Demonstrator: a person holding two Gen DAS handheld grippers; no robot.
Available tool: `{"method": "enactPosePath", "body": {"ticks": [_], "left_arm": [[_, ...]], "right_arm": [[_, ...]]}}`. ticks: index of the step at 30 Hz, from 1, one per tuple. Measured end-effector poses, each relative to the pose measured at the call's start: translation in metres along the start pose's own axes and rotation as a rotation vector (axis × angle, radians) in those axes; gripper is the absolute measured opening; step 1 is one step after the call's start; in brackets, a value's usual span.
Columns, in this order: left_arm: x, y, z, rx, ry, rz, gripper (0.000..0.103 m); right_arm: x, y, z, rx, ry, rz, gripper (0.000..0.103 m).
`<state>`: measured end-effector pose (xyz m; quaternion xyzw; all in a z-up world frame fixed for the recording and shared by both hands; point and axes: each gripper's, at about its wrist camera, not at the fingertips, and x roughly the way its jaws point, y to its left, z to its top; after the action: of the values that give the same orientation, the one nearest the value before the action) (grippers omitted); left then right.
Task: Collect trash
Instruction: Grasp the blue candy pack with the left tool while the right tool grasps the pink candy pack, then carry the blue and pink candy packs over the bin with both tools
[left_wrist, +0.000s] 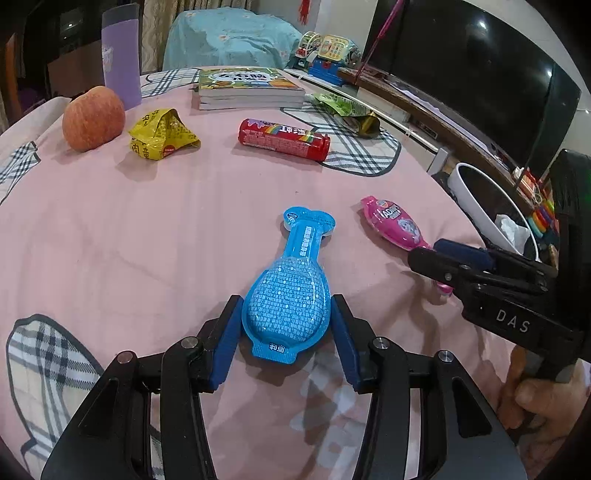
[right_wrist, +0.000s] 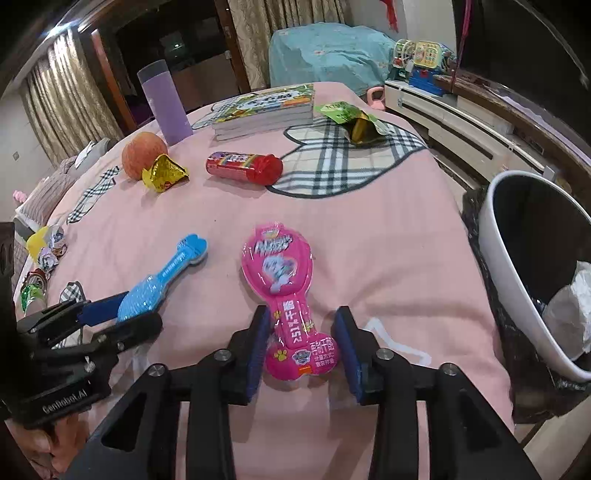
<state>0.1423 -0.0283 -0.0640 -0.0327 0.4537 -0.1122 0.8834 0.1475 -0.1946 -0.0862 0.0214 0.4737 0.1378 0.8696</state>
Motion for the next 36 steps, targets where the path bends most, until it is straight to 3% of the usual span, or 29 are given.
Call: {"method": "enactPosePath", "body": {"ticks": [5,7,8,9,22,36], "left_arm": [[0.004,-0.006,-0.002,0.039,-0.01,0.035,0.048],[0.004,-0.008,-0.002,0.051,-0.013,0.044,0.047],[0.004,-0.008,-0.001,0.049,-0.014,0.04,0.047],[0.003,-0.007,-0.001,0.042,-0.014,0.033,0.047],[-0.02,-0.054,-0.002,0.078,-0.059,-0.073,0.046],[-0.026,-0.118,0.006,0.166,-0.073,-0.143,0.046]], "right_arm": [[0.01,0.006,0.002,-0.061,0.006,-0.016,0.05],[0.01,0.009,0.001,-0.077,0.008,-0.032,0.042],[0.009,0.008,0.001,-0.072,0.007,-0.032,0.028],[0.008,0.005,0.001,-0.059,0.006,-0.027,0.022],[-0.053,-0.029,-0.023,0.117,-0.111,0.077,0.021],[-0.097,-0.07,-0.043,0.186,-0.174,0.031,0.021]]}}
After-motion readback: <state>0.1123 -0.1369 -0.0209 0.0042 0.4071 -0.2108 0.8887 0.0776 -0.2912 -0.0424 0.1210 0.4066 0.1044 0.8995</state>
